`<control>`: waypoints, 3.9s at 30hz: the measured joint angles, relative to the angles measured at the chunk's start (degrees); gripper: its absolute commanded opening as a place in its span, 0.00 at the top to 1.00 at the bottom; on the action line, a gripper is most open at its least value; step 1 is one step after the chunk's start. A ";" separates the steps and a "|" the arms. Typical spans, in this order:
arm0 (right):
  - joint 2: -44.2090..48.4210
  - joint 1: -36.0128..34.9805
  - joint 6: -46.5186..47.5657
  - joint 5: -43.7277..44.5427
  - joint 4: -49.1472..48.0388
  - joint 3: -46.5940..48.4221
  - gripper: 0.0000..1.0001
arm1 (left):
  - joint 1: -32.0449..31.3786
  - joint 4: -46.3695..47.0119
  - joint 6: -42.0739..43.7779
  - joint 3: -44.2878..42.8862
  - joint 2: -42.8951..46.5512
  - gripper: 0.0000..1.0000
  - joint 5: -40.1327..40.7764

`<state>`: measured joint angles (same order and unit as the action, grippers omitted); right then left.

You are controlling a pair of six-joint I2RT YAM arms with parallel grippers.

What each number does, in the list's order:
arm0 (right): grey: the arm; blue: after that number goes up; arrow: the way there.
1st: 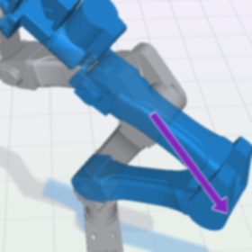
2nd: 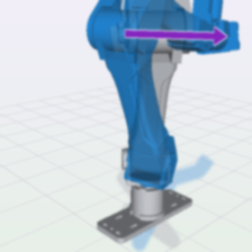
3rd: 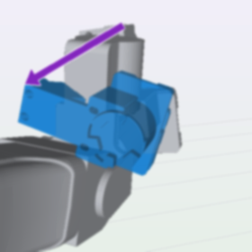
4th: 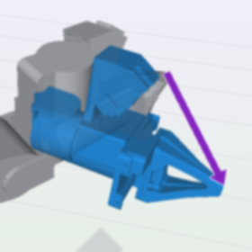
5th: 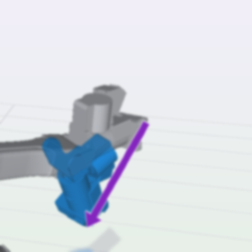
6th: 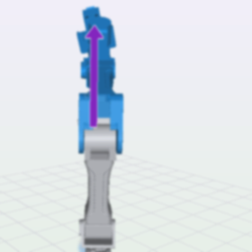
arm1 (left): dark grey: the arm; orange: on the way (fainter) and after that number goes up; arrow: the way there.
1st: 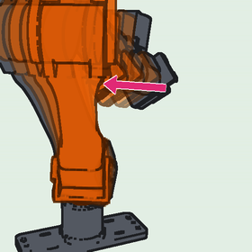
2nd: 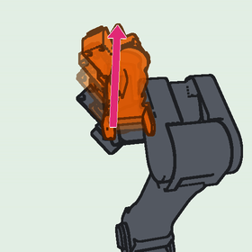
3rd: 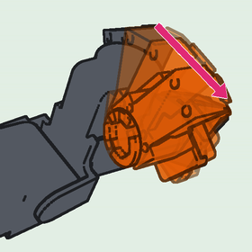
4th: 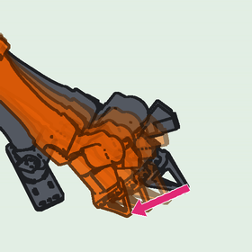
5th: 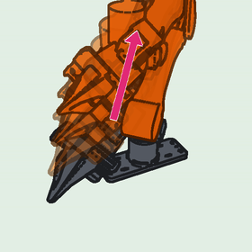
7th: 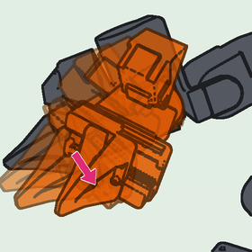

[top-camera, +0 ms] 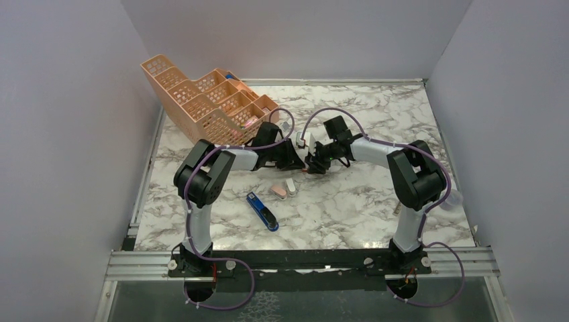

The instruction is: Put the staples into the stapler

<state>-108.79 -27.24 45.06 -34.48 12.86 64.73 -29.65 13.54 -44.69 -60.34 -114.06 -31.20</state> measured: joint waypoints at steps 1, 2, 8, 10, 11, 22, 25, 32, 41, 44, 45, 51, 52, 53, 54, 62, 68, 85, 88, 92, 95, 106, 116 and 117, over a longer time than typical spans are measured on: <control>0.00 0.00 0.02 -0.02 0.00 0.00 0.54 | 0.00 0.07 0.09 0.00 -0.02 0.83 -0.09; -0.02 0.00 0.00 -0.07 -0.02 0.00 0.54 | 0.00 0.13 0.22 0.00 -0.07 0.83 -0.28; -0.02 0.04 -0.04 -0.35 -0.44 -0.15 0.54 | 0.02 0.61 0.72 -0.11 -0.46 0.83 -1.09; -0.02 0.07 -0.17 -0.59 -0.85 -0.33 0.54 | 0.02 0.68 1.01 -0.33 -0.63 0.82 -1.60; -0.02 0.07 -0.22 -0.72 -1.05 -0.39 0.53 | 0.02 0.79 1.05 -0.46 -0.83 0.81 -1.90; -0.31 -0.57 -0.39 -1.36 -2.54 -0.42 0.40 | -0.24 1.62 1.07 -1.29 -2.32 0.81 -4.83; 0.26 -0.55 -0.83 -1.01 -4.02 -1.42 0.32 | -0.44 0.92 1.53 -1.55 -2.32 0.80 -4.76; 8.37 1.51 -6.38 1.16 -5.03 -5.44 0.21 | -0.48 -1.86 3.63 -3.06 -2.32 0.62 -4.07; 22.73 3.17 -25.62 9.22 -6.56 -7.17 0.00 | -0.20 -1.88 3.74 -2.75 -1.18 0.53 -4.22; 25.57 3.08 -35.36 13.55 -6.86 -7.87 0.00 | -0.02 -1.86 3.63 -1.95 -0.42 0.53 -3.67; 25.81 3.08 -38.25 14.67 -6.82 -7.87 0.00 | 0.00 -1.88 3.63 -1.62 -0.09 0.52 -3.30; 26.36 3.08 -51.08 18.43 -8.41 -11.54 0.13 | 0.02 -1.57 3.56 0.59 1.95 0.43 -1.16; 26.51 3.08 -52.63 19.52 -8.74 -12.72 0.21 | 0.02 -1.18 3.48 1.01 2.32 0.42 -1.03; 26.60 3.08 -54.64 20.72 -8.94 -13.70 0.28 | 0.02 -0.96 3.39 1.33 2.56 0.41 -0.90; 26.62 3.08 -56.74 22.23 -8.94 -14.58 0.30 | 0.02 -0.52 3.21 1.86 3.02 0.41 -0.85; 21.07 3.08 -63.54 27.39 -5.40 -10.08 0.29 | 0.37 0.04 1.90 5.49 6.27 0.49 2.27; 19.89 3.08 -63.76 24.17 -5.05 -10.01 0.26 | 1.64 2.34 -0.94 8.02 7.02 0.38 3.17; 9.73 -3.19 -68.00 25.05 -0.33 -2.54 0.41 | 2.34 2.34 -2.58 10.93 10.47 0.51 8.22; 7.78 -4.33 -69.75 27.23 0.87 -0.90 0.41 | 2.32 2.19 -2.21 10.95 10.47 0.58 8.24; 6.23 -5.18 -71.21 30.14 2.64 0.11 0.42 | 2.34 2.16 -1.57 10.95 10.47 0.59 8.24; 5.49 -5.75 -71.65 32.37 4.44 1.22 0.46 | 2.32 2.16 -1.20 10.95 10.47 0.59 8.24; 2.93 -6.58 -72.26 36.68 8.76 3.85 0.57 | 2.32 1.88 -0.20 10.95 10.25 0.56 8.24; 2.93 -6.62 -73.59 40.57 10.91 3.85 0.72 | 2.32 1.62 0.31 10.84 9.94 0.61 8.24; 2.93 -6.62 -73.61 40.63 10.91 3.85 0.75 | 2.32 1.57 0.42 10.84 9.94 0.62 8.24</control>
<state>-105.86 -33.87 -28.56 6.15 23.77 68.58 -27.33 15.11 -44.27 -49.50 -104.12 -22.96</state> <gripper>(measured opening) 0.300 0.400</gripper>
